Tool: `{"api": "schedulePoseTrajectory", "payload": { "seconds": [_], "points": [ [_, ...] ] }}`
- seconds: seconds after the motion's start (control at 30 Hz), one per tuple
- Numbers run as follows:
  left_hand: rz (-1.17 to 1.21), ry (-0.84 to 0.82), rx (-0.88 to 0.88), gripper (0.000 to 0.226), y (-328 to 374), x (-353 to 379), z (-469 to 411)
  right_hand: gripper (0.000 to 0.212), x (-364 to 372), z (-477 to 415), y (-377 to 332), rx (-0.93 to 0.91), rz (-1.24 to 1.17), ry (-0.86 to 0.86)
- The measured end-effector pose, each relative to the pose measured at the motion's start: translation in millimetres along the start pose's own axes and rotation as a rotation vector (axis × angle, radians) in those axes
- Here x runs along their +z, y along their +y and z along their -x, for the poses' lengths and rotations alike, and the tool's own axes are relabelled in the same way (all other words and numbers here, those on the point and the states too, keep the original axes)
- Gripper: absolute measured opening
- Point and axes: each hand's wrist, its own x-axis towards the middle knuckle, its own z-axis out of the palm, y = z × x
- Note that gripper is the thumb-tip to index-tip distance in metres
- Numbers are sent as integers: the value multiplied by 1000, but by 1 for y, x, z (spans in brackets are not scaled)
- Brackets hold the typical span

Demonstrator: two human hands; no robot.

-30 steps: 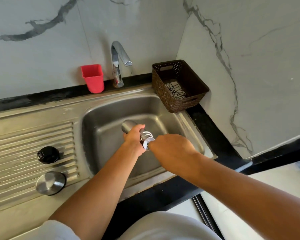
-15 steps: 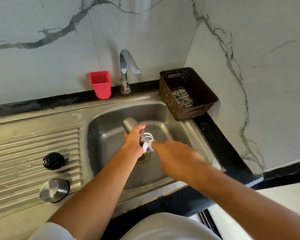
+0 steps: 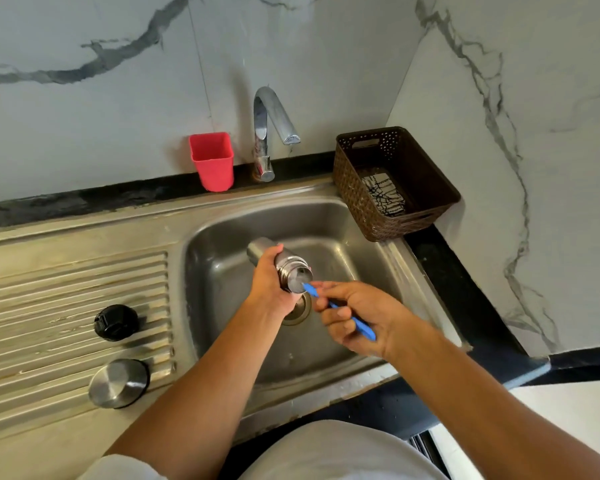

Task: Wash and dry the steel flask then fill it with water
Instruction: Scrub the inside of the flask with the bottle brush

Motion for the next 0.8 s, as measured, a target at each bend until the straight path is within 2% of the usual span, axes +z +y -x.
{"api": "schedulePoseTrajectory", "payload": {
  "seconds": [0.07,0.17,0.23,0.3,0.37,0.4,0.47,0.57,0.6,0.67,0.73,0.8],
  "points": [
    [43,-26,21,30,5,0,3,21,-1,0,5,103,-280,-111],
    [106,-28,53,39,4,0,7,17,-1,0,18,130,-513,-261],
    [103,-42,76,45,0,0,11,12,2,4,24,107,-578,-306],
    [74,-29,89,47,-1,3,18,12,3,10,25,42,-473,-236],
    [3,11,114,55,4,5,23,14,3,21,20,-67,-187,-97],
    [-27,49,138,71,8,5,24,18,3,29,17,-133,31,-12],
    [-41,130,159,102,15,2,24,32,5,52,11,-261,616,148],
    [59,164,268,89,22,2,35,33,9,79,12,-517,1439,309],
    [73,165,287,92,21,2,39,33,12,83,15,-566,1596,344],
    [89,195,288,106,15,3,44,36,18,83,23,-550,1783,412],
    [59,240,286,112,0,1,43,43,23,74,29,-491,1888,464],
    [26,215,252,108,-17,-1,44,52,22,64,33,-514,1981,479]
  ]
}}
